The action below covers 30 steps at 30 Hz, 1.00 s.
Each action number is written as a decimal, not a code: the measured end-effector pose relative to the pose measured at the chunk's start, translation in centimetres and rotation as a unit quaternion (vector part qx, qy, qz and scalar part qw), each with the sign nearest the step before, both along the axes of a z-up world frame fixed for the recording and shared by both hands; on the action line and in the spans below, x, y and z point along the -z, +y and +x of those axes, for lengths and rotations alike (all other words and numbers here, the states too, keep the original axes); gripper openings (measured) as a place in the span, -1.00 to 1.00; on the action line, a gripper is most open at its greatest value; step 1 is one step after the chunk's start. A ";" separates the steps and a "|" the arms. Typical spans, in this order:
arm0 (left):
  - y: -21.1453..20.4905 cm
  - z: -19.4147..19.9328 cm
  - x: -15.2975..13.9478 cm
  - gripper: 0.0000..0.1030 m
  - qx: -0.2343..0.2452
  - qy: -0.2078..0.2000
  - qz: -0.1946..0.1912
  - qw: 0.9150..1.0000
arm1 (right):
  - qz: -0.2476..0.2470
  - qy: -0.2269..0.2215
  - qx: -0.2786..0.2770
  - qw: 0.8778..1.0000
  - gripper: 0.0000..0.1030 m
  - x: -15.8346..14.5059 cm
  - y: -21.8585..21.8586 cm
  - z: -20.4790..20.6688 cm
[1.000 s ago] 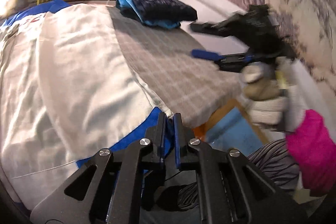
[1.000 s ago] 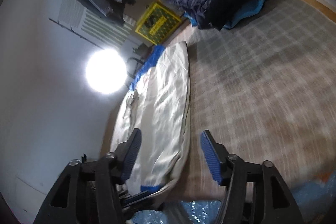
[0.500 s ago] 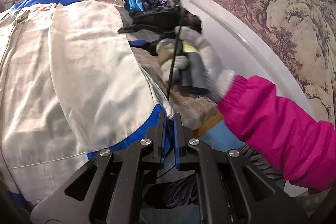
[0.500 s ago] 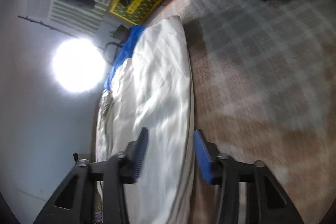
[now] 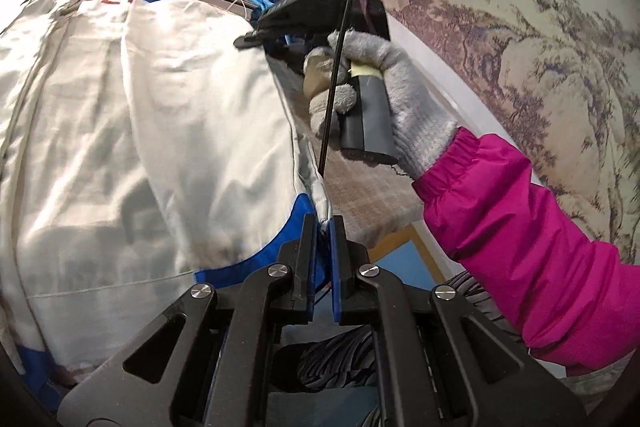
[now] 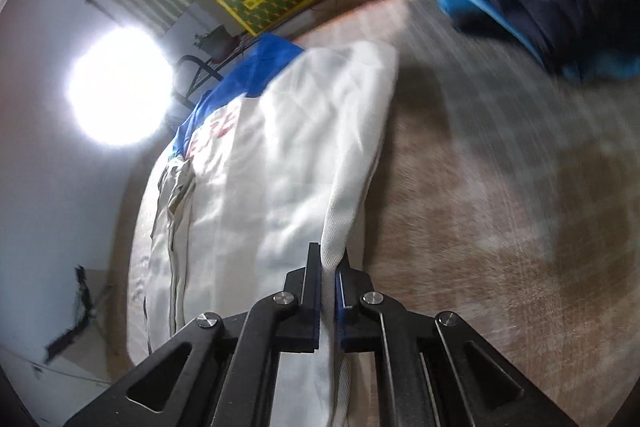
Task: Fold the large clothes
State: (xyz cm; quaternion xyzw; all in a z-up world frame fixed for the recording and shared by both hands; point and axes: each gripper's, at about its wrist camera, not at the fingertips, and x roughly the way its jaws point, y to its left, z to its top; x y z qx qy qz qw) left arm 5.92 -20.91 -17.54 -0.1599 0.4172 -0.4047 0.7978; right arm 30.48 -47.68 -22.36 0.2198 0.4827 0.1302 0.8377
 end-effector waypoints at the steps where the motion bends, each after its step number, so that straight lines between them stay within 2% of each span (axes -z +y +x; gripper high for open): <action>1: 0.5 0.0 0.0 -0.93 -0.004 0.002 -0.004 1.000 | -0.018 -0.008 -0.006 1.000 -0.95 -0.9 1.2 0.1; 6: 4.5 -0.1 0.7 -0.94 -0.031 0.027 -0.030 0.999 | -0.087 -0.037 -0.038 0.995 -0.95 -3.4 6.7 -0.2; 10: 7.4 -0.3 1.4 -0.94 -0.054 0.045 -0.040 0.997 | -0.164 -0.066 -0.089 0.980 -0.95 -4.1 13.4 -0.4; 17: 10.7 -0.7 2.9 -0.94 -0.091 0.066 -0.043 0.993 | -0.232 -0.061 -0.185 0.953 -0.95 -0.9 23.9 -0.5; 21: 11.9 -0.7 3.8 -0.94 -0.104 0.077 -0.042 0.991 | -0.266 -0.043 -0.206 0.941 -0.95 1.5 27.2 -0.1; 25: 12.6 -0.5 4.2 -0.94 -0.116 0.088 -0.051 0.988 | -0.245 -0.018 -0.206 0.947 -0.89 3.0 27.4 0.9; 27: 12.8 -0.6 4.2 -0.94 -0.116 0.090 -0.052 0.988 | -0.224 -0.021 -0.226 0.948 -0.66 2.6 27.3 0.8; 28: 13.0 -0.7 4.2 -0.94 -0.115 0.089 -0.052 0.988 | -0.206 -0.025 -0.236 0.949 -0.45 2.2 27.3 0.8; 30: 13.0 -0.8 4.3 -0.94 -0.112 0.088 -0.049 0.989 | -0.160 -0.038 -0.259 0.952 -0.28 0.6 26.6 -0.1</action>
